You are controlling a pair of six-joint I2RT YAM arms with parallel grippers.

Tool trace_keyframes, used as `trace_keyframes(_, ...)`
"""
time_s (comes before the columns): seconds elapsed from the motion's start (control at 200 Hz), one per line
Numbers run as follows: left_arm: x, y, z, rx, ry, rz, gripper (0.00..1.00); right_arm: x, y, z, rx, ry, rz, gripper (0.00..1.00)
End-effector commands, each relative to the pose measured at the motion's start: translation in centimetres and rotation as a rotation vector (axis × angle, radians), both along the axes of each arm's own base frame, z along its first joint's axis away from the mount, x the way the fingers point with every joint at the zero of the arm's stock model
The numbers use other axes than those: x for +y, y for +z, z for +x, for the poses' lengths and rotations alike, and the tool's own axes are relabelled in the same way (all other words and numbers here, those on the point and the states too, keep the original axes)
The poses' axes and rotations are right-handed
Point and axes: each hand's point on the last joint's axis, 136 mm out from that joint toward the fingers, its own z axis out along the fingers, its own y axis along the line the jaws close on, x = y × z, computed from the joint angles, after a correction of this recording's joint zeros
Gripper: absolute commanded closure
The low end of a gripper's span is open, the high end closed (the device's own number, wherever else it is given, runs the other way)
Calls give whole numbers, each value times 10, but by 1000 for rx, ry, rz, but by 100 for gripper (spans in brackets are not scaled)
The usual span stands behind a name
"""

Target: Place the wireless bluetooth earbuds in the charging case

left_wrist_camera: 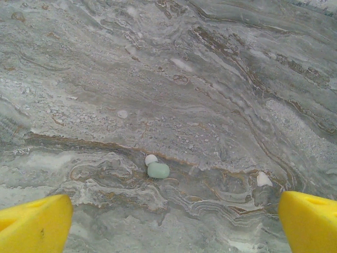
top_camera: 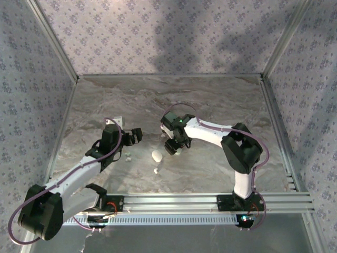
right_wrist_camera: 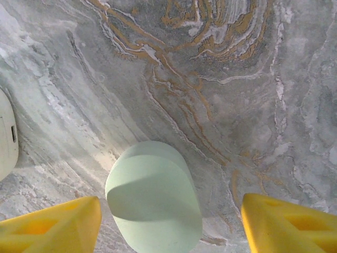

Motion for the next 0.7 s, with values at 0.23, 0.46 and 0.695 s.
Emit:
trace_keyframes(0.23, -5, 21, 6, -50, -13, -36, 0, -2, -9, -4, 33, 9, -20, 33)
trace_keyframes(0.46, -6, 21, 5, -51, -17, -38, 0, -4, -10, -5, 36, 7, -26, 32)
trace_keyframes(0.695, -6, 22, 5, -52, -19, -38, 0, -5, -13, -6, 45, 2, -27, 37)
